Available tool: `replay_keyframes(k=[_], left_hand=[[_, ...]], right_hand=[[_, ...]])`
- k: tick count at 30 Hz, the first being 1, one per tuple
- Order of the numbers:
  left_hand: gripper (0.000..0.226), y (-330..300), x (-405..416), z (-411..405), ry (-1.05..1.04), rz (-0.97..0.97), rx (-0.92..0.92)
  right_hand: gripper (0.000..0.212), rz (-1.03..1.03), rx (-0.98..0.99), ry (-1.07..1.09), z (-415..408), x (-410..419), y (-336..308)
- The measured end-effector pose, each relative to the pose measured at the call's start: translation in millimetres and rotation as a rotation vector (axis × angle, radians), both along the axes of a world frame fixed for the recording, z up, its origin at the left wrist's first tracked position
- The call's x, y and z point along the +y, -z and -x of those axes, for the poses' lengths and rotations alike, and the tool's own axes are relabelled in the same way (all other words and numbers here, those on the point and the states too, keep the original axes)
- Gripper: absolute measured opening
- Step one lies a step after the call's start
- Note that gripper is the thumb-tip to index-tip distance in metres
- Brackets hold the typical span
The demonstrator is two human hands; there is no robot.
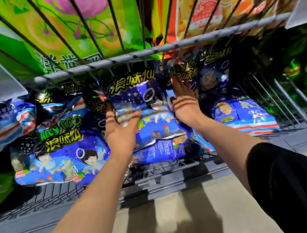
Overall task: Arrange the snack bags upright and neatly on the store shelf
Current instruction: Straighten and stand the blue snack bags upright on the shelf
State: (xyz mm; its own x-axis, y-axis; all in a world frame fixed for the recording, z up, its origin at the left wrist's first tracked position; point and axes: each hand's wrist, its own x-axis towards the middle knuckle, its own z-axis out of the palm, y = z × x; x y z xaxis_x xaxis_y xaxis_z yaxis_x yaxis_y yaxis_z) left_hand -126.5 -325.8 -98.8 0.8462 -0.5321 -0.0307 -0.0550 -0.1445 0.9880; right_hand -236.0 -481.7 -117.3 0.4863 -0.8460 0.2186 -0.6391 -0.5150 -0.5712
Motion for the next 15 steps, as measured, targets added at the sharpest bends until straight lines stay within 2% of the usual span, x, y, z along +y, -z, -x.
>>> replay_keyframes(k=[2, 3, 7, 9, 13, 15], left_hand=[[0.083, -6, 4, 12, 0.005, -0.049, -0.056], [0.078, -11, 6, 21, 0.047, -0.013, -0.063], [0.082, -5, 3, 52, 0.157, 0.032, -0.037], [0.091, -1, -1, 71, 0.165, 0.033, -0.035], [0.095, 2, -7, 104, 0.089, 0.063, -0.048], [0.096, 2, -16, 119, 0.102, 0.067, -0.054]], right_hand=[[0.061, -0.029, -0.101, 0.045, 20, 10, 4], [0.058, -0.043, -0.1, 0.103, 32, 14, 0], [0.04, 0.032, 0.096, 0.271, 97, 19, -11], [0.048, 0.031, 0.215, 0.347, 130, 20, -11], [0.09, -0.214, 0.453, 0.426, 182, 19, -14], [0.093, -0.273, 0.469, 0.395, 206, 11, -16]])
